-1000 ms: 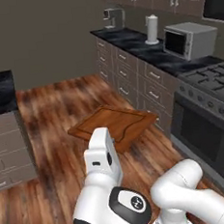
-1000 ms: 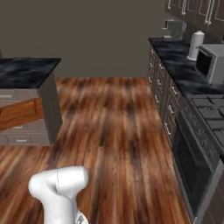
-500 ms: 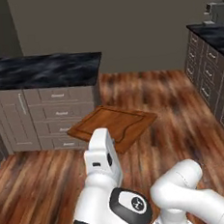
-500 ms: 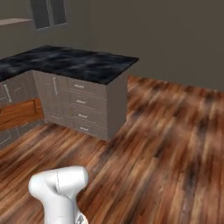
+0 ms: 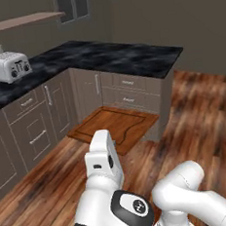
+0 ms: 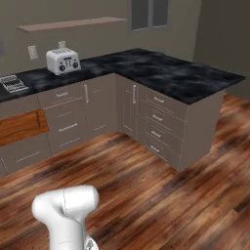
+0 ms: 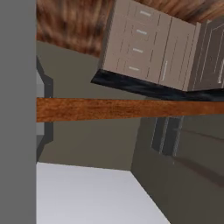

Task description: Move the cutting board and knife to the sink. Then move spray from the cabinet to the counter.

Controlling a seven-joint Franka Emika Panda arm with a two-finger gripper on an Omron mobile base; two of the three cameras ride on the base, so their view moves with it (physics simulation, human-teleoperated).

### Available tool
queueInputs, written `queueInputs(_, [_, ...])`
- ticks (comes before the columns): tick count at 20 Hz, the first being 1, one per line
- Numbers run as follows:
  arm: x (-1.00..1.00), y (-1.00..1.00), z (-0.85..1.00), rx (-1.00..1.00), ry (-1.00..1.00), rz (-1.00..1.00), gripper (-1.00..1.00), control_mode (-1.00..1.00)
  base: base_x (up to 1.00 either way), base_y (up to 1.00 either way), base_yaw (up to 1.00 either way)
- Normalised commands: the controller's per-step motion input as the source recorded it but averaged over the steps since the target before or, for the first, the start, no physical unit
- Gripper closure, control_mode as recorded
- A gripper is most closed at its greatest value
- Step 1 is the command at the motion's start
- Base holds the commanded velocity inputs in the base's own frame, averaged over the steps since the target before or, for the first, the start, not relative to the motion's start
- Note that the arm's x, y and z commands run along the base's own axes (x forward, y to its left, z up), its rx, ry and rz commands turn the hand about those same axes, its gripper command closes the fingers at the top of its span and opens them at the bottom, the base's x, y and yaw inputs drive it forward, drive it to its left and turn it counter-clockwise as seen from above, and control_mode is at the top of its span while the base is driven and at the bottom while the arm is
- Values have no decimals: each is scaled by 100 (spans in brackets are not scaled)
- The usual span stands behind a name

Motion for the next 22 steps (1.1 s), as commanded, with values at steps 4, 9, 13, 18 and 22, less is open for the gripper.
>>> queueInputs(4, [0, 0, 0, 0, 0, 0, 100, 100, 0, -1, 67])
queueInputs(9, [0, 0, 0, 0, 0, 0, 100, 100, 3, -7, 65])
queueInputs(13, [0, 0, 0, 0, 0, 0, 100, 100, 10, -8, 62])
queueInputs(18, [0, 0, 0, 0, 0, 0, 100, 100, 51, -2, 43])
queueInputs(22, [0, 0, 0, 0, 0, 0, 100, 100, 98, -17, 16])
